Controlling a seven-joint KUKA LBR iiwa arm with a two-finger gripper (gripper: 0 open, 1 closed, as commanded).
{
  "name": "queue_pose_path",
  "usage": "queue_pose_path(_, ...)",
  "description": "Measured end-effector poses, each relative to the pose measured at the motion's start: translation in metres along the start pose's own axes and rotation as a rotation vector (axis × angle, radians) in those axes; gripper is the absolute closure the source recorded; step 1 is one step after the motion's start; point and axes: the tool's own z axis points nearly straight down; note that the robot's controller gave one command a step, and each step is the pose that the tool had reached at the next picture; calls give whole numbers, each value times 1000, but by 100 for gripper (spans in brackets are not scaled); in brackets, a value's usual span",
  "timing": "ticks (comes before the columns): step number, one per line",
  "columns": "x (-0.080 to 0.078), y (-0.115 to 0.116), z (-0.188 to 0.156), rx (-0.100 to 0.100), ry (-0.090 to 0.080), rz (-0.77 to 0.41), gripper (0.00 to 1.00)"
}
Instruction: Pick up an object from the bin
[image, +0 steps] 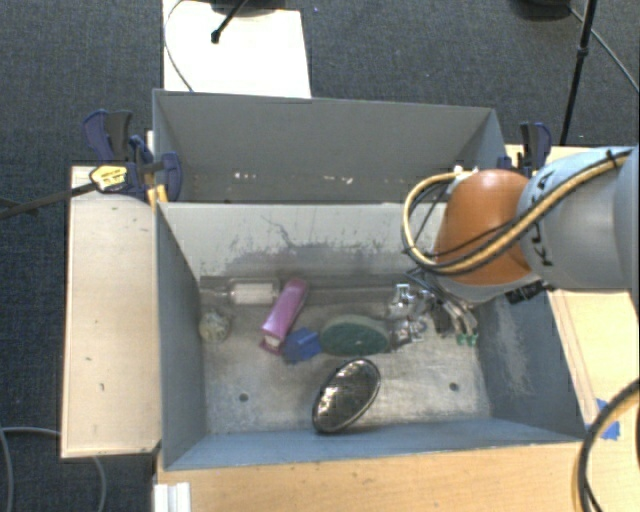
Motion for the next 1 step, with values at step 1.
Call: queue_pose_path(1,-1,0,-2,0,3,-1,100)
